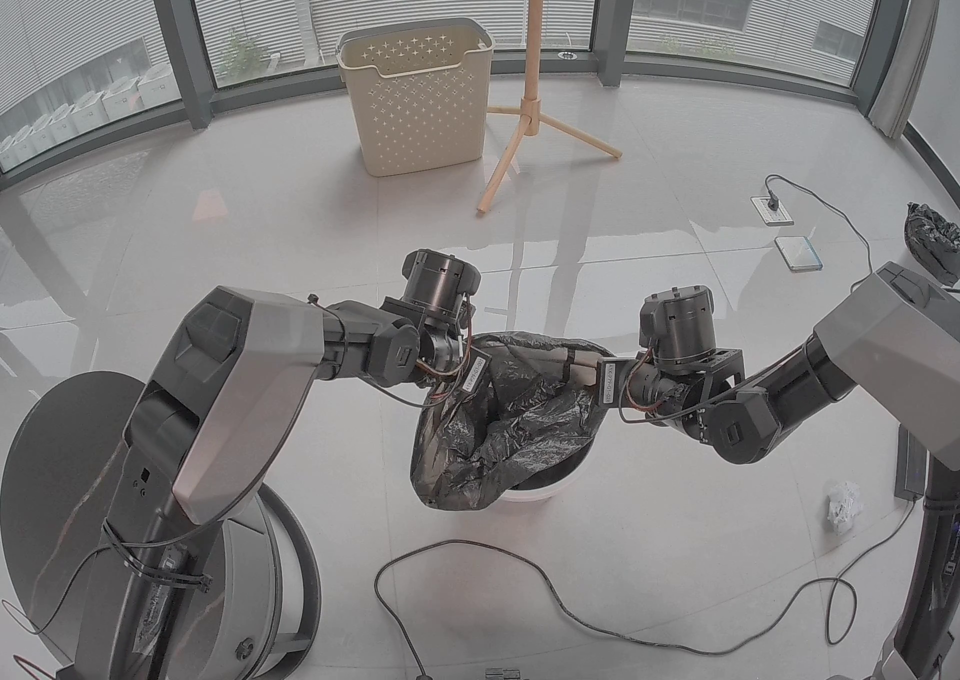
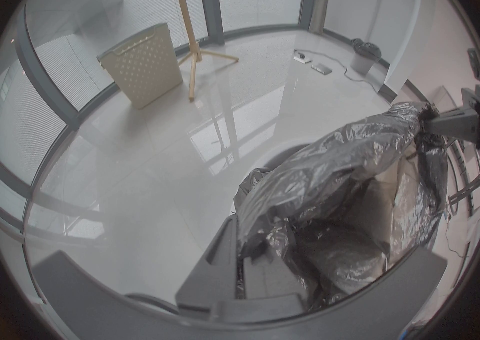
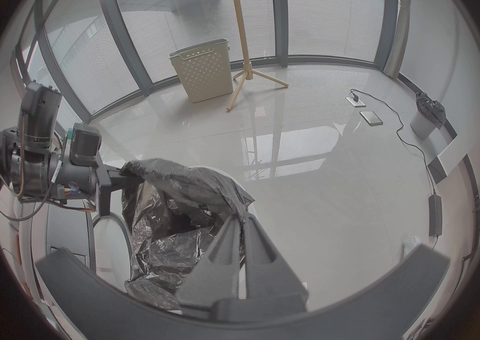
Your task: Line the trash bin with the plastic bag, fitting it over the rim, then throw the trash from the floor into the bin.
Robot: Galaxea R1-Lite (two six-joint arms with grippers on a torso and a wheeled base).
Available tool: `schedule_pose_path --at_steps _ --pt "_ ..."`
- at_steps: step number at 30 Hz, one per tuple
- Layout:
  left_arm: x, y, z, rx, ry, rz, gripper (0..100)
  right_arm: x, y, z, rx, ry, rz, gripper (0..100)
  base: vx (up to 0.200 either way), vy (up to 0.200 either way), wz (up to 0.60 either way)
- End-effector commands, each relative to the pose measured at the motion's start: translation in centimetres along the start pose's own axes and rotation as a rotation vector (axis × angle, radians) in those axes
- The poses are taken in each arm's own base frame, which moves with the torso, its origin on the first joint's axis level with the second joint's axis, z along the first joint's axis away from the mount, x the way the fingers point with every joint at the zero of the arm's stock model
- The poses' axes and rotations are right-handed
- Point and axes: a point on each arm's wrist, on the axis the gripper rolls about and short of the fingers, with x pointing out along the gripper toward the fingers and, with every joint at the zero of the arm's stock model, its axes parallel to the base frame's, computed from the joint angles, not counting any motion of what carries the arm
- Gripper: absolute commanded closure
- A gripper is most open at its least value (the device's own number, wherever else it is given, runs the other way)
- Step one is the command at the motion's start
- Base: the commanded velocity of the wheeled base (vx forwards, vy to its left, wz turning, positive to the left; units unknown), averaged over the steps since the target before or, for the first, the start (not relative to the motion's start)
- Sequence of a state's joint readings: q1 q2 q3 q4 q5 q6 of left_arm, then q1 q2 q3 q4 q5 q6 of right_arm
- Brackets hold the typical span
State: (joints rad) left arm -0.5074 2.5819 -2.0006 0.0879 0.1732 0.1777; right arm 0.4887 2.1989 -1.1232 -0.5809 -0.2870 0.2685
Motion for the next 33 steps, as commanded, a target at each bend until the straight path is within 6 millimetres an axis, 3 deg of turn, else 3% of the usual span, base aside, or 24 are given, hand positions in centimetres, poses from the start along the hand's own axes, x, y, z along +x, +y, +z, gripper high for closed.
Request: schedule_pose_path --at_steps 1,14,20,33 --pt "1.7 -0.2 -1.3 0.029 0.007 -0.006 100 -0.2 0.1 -0.2 0.001 0.004 0.004 100 0.0 0.0 0.0" --pt "1.2 -0.4 -1.2 0.038 0.037 0.002 100 -0.1 0.2 -0.5 -0.001 0.013 0.003 100 0.185 0.0 0.0" --pt "1.2 -0.4 -1.2 0.035 0.031 -0.005 100 0.5 0.0 -1.0 -0.003 0.028 -0.006 100 0.0 0.0 0.0" --pt "3.1 -0.5 -3.1 0.036 0.068 -0.007 100 3.7 -2.6 -4.5 0.004 0.124 -0.073 100 0.0 0.0 0.0"
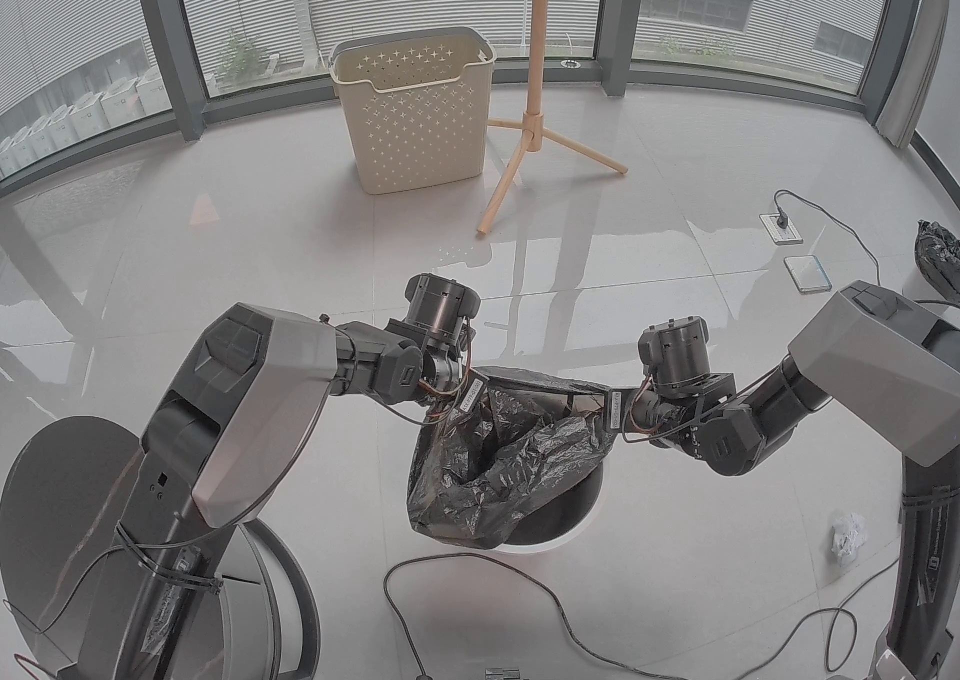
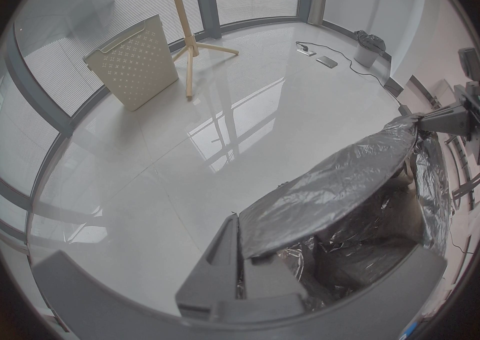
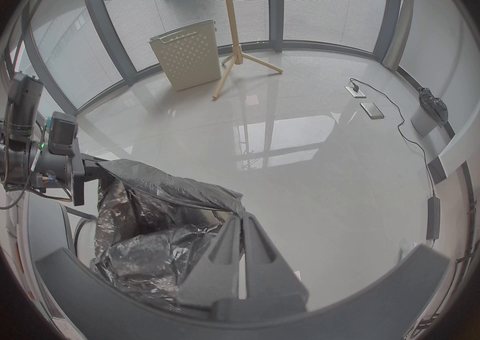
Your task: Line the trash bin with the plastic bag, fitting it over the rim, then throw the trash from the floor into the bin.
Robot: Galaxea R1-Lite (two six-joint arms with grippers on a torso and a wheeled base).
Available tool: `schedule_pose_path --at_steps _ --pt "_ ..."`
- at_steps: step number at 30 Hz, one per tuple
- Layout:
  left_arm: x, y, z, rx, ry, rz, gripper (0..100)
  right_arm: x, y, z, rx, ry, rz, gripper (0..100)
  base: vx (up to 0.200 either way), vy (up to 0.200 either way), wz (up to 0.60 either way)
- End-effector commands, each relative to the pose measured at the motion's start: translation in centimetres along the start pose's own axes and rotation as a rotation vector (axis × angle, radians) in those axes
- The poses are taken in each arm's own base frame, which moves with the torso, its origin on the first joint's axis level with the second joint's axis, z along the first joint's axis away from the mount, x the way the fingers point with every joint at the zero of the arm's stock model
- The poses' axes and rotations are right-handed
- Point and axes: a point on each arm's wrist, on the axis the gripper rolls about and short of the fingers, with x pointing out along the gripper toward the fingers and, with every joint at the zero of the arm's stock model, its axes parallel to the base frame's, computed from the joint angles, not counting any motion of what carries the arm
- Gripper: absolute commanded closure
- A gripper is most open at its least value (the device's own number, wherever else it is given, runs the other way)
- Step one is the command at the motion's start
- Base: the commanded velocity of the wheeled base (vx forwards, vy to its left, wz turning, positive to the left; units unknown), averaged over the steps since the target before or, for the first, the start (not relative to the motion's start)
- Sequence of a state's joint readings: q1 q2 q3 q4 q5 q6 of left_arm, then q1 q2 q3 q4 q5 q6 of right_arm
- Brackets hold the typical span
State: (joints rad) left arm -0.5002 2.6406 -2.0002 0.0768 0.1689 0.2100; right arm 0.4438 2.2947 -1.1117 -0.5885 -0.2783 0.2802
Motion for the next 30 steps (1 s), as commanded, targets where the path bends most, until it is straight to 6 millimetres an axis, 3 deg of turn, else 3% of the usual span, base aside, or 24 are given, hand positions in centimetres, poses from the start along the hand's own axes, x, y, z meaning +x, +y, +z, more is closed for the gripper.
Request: schedule_pose_path --at_steps 1,9,20,27,30 --pt "1.4 -0.1 -1.2 -0.003 0.012 0.005 100 1.5 -0.6 -1.3 0.003 0.028 -0.015 100 0.0 0.0 0.0" --pt "2.8 -0.2 -1.5 -0.012 -0.062 0.023 100 3.0 -0.3 -0.9 0.032 -0.073 0.012 100 0.0 0.0 0.0" --pt "2.3 -0.1 -0.8 -0.01 -0.097 0.03 100 2.0 1.0 -1.4 0.015 -0.062 0.041 100 0.0 0.0 0.0" --pt "2.8 0.3 -1.3 -0.001 -0.085 0.037 100 -0.9 2.7 -0.1 0.063 -0.075 0.091 100 0.0 0.0 0.0" --pt "2.8 0.3 -1.3 -0.002 -0.085 0.037 100 -4.7 3.8 -0.1 0.077 -0.001 0.118 100 0.0 0.0 0.0"
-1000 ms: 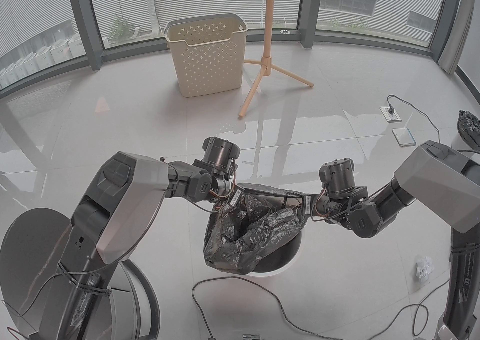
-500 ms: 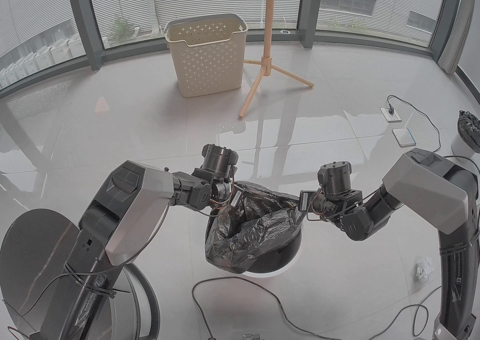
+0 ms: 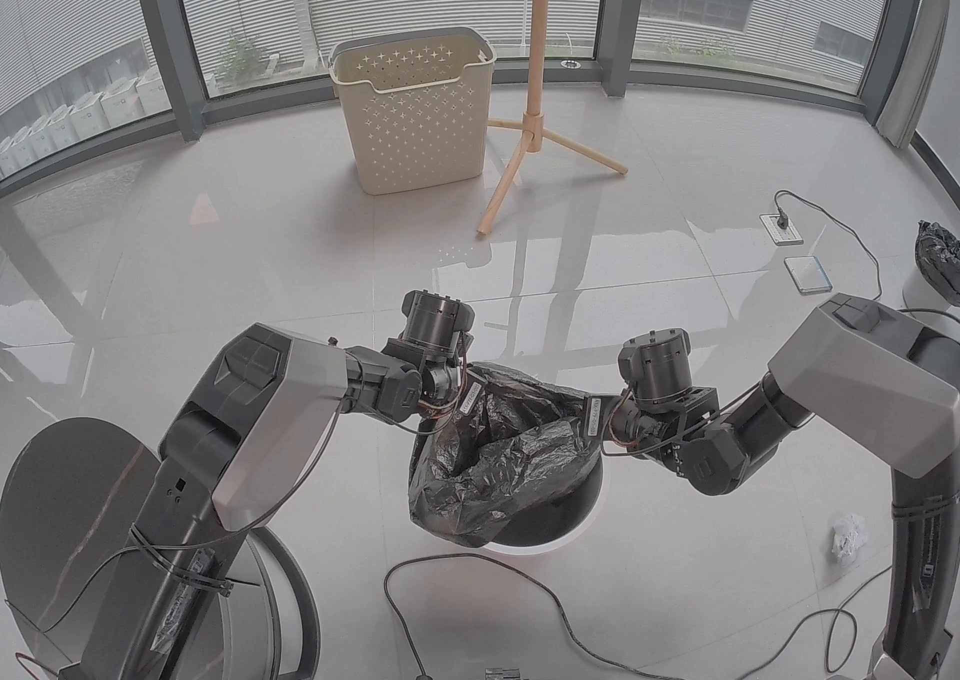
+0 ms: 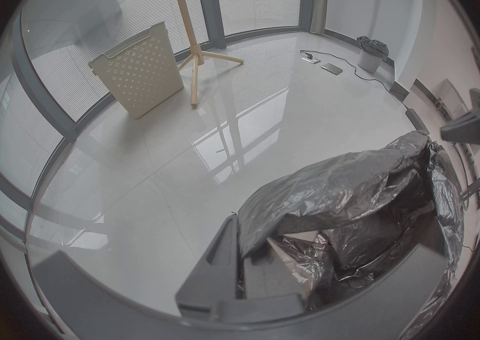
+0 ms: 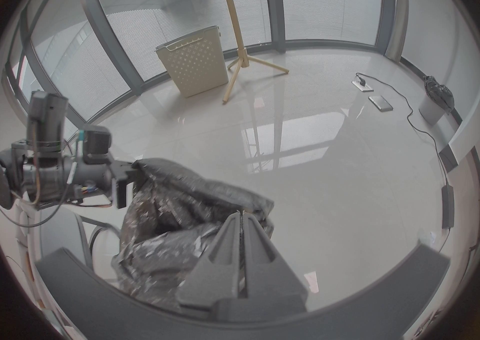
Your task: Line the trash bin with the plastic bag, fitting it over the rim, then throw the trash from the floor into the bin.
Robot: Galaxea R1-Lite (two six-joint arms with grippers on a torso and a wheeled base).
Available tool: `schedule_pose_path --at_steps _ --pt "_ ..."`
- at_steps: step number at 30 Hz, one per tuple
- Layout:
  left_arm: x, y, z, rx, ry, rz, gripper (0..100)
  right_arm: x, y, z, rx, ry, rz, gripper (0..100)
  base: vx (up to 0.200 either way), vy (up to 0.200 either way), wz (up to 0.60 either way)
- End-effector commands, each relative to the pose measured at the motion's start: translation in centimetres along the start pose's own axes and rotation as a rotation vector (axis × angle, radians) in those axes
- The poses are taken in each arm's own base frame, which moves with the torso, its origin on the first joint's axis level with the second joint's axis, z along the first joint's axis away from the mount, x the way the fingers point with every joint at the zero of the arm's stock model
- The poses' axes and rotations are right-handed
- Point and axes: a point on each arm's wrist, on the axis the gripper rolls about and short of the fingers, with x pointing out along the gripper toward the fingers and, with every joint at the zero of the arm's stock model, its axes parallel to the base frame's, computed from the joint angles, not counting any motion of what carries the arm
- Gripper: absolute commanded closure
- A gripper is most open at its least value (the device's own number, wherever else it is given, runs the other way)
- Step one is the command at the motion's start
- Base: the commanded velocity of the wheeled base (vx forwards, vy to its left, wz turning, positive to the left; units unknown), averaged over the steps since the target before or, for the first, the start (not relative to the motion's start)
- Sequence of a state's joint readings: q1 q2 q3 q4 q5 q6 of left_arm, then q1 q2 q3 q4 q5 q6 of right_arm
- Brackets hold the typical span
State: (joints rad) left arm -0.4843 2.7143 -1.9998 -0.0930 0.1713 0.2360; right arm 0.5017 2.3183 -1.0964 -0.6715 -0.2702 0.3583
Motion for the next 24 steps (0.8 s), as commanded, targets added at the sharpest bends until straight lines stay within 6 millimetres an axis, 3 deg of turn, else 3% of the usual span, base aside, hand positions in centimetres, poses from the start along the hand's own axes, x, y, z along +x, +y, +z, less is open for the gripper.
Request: schedule_pose_path --at_steps 1,4,9,15,16,24 --pt "0.1 0.2 -0.1 -0.002 0.001 0.002 100 -4.7 2.1 0.8 0.03 0.043 0.048 100 0.0 0.0 0.0" --pt "0.1 0.3 -0.1 -0.003 0.001 0.002 100 -5.8 3.5 -0.9 0.091 0.112 0.066 100 0.0 0.0 0.0" --pt "0.1 0.3 -0.2 -0.004 0.004 0.006 100 -5.9 5.2 -3.7 0.211 0.221 0.049 100 0.0 0.0 0.0" --pt "0.1 0.3 -0.2 -0.004 0.003 0.004 100 -4.6 6.7 -3.5 0.279 0.282 0.006 100 0.0 0.0 0.0" --pt "0.1 0.3 -0.2 -0.004 0.003 0.004 100 -4.3 6.8 -3.2 0.281 0.289 -0.004 0 0.0 0.0 0.0" --pt "0.1 0.3 -0.1 -0.003 0.003 0.003 100 -2.0 7.7 -2.5 0.302 0.259 0.002 0 0.0 0.0 0.0"
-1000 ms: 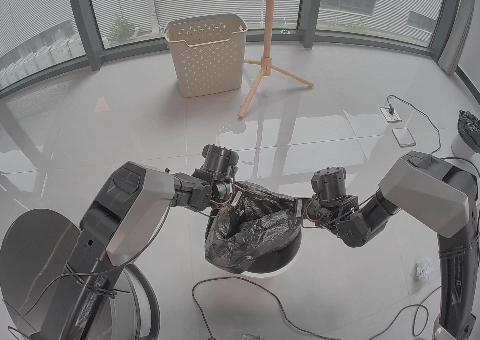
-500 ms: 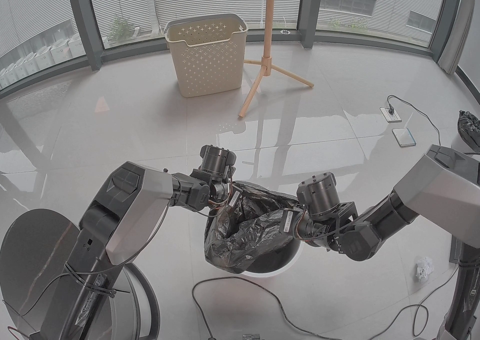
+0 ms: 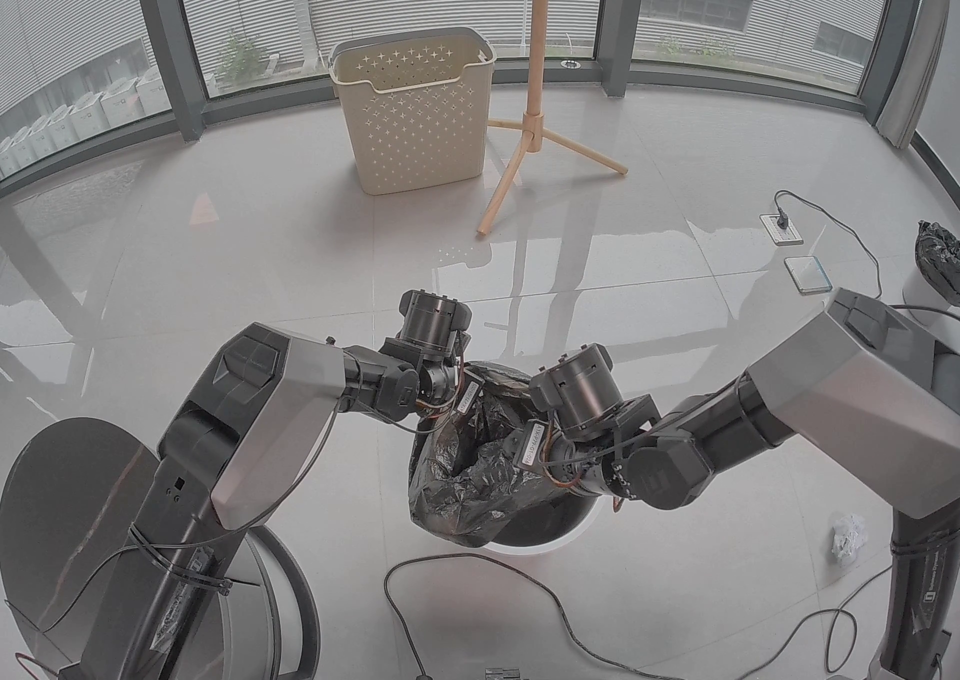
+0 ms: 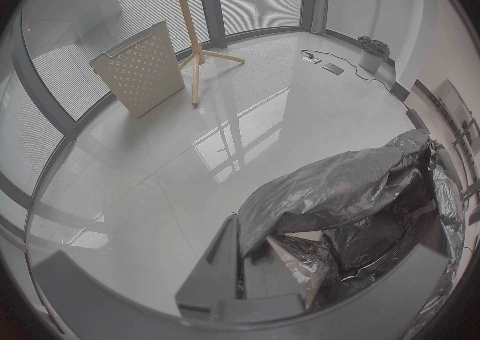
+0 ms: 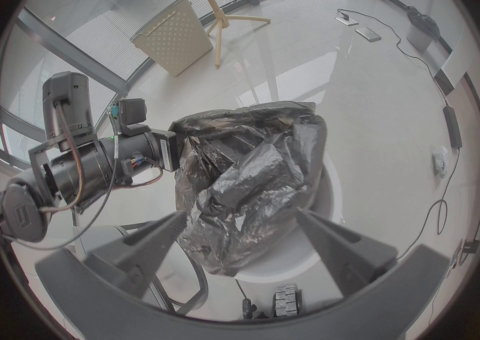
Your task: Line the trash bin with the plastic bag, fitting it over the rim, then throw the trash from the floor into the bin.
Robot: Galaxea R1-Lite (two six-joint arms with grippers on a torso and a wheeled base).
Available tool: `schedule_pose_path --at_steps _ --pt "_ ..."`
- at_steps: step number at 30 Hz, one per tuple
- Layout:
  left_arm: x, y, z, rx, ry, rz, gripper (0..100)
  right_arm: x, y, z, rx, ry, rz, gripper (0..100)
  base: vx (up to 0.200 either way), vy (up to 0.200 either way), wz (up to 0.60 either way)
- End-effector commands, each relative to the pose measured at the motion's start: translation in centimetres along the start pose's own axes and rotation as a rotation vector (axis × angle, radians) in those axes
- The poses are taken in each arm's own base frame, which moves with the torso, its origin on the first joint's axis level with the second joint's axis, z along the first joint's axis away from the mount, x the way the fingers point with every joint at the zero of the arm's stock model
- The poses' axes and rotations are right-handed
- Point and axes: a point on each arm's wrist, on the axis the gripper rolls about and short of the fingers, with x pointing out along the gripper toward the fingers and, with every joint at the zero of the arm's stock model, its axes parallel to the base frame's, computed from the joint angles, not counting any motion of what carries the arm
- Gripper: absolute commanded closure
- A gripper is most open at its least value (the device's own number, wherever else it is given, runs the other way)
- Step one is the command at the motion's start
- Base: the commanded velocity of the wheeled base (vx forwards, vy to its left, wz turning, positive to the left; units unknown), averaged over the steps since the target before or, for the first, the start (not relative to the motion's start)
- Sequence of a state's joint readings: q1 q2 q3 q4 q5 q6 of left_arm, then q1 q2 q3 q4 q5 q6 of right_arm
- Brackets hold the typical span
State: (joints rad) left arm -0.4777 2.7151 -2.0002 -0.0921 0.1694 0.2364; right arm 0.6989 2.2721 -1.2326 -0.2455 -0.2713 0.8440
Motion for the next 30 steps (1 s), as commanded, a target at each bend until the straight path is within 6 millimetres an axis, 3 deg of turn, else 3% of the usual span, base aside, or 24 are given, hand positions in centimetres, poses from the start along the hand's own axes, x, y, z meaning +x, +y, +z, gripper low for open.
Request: schedule_pose_path --at_steps 1,15,16,25,30 --pt "0.0 -0.1 0.0 0.0 0.0 -0.001 100 2.0 0.4 -0.3 0.002 0.003 -0.009 0 0.0 0.0 0.0" --pt "-0.2 -0.2 0.3 0.002 -0.007 -0.004 100 7.7 0.6 -1.4 -0.015 0.03 -0.051 0 0.0 0.0 0.0" --pt "-0.2 -0.2 0.3 0.002 -0.007 -0.004 100 7.8 0.7 -1.3 -0.014 0.029 -0.05 100 0.0 0.0 0.0" --pt "-0.3 -0.3 0.3 0.001 -0.007 -0.002 100 7.1 0.5 0.3 0.001 0.029 -0.075 100 0.0 0.0 0.0" --pt "-0.2 -0.1 0.3 0.001 -0.005 -0.001 100 2.4 0.4 2.4 0.005 0.029 -0.085 100 0.0 0.0 0.0"
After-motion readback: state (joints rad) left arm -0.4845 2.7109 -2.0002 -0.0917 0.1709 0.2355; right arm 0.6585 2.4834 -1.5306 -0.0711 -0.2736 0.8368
